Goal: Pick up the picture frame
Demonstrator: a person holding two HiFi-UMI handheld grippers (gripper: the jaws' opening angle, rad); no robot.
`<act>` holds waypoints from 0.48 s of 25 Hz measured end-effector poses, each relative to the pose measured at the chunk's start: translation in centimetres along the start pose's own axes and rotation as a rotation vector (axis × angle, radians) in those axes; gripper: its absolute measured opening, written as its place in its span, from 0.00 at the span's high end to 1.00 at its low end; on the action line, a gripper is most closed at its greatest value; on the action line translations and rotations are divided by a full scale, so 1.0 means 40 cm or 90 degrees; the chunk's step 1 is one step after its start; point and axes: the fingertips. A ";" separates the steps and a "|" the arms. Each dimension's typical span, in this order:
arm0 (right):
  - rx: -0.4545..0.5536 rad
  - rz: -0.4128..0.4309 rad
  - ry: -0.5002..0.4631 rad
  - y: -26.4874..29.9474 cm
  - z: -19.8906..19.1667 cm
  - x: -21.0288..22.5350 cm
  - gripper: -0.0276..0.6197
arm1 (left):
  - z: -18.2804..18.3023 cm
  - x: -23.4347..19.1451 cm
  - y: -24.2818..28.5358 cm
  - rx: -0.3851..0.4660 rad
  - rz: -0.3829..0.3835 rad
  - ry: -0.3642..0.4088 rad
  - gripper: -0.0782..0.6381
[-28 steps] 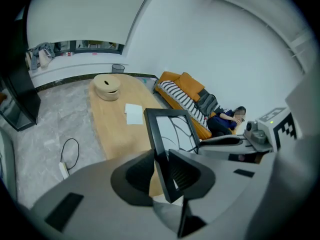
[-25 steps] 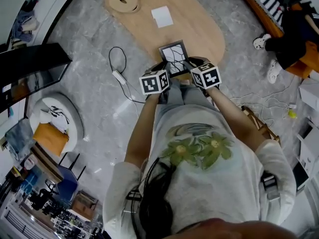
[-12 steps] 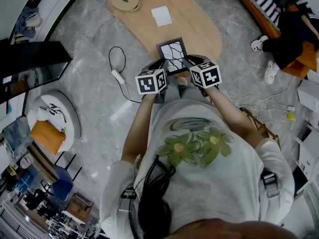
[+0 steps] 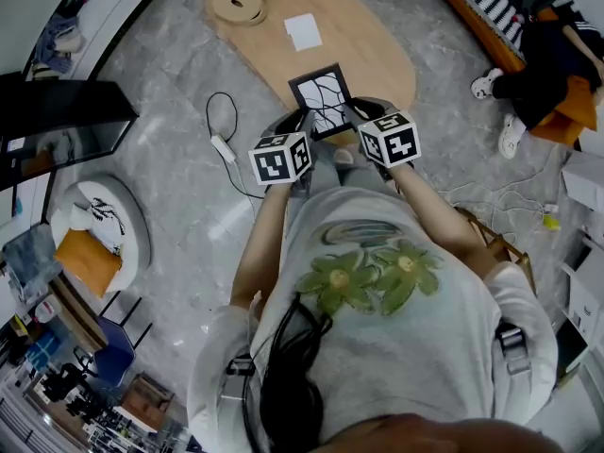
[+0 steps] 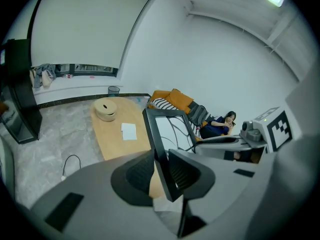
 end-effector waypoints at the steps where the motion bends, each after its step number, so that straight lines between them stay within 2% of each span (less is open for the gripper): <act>1: 0.006 0.001 -0.003 -0.009 0.001 -0.004 0.83 | 0.002 0.005 -0.008 0.005 0.000 0.002 0.75; 12: 0.069 0.003 -0.013 -0.097 0.032 -0.041 0.83 | 0.052 0.058 -0.086 0.055 0.017 0.040 0.76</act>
Point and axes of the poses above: the fingertips, and each gripper's own axes: y forward along the fingers, x to its right, z out of its top, and after that the axes turned 11 degrees about y, right-handed
